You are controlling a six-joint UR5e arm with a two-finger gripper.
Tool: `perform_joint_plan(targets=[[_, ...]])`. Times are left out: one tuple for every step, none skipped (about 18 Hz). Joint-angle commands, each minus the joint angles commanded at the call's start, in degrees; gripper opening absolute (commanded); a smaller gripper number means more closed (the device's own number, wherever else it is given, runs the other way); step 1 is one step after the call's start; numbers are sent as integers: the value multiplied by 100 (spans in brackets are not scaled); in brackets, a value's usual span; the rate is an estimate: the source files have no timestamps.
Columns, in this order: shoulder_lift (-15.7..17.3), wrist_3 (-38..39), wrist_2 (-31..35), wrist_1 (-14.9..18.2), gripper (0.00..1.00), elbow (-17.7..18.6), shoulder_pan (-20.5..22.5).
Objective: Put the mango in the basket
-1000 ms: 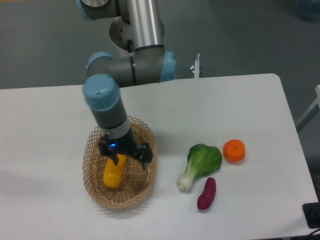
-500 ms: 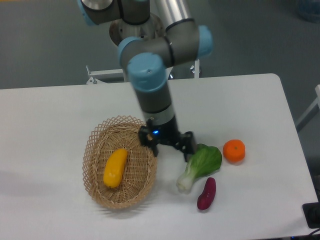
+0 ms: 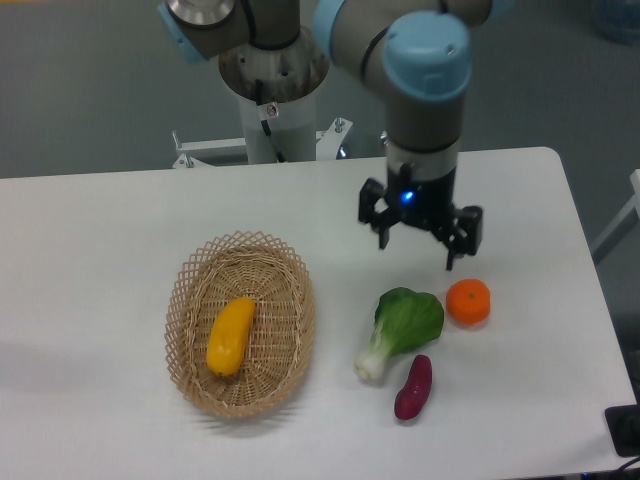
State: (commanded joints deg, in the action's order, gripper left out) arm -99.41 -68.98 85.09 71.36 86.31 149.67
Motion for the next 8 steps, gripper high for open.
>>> perform_joint_plan(targets=[[35,-79,-114,79,95,9,122],[62,-167,-220,158,95,17,202],[71,-272,-229,185,95,9,220],[105,-395,-238,185,95,17,255],[149,-527,-247,185,95,35,299],[158,-607,-273,194,95,44,325],[167,-625,-308,194,95,53,334],[176,-625,-309,185,95,70,335]])
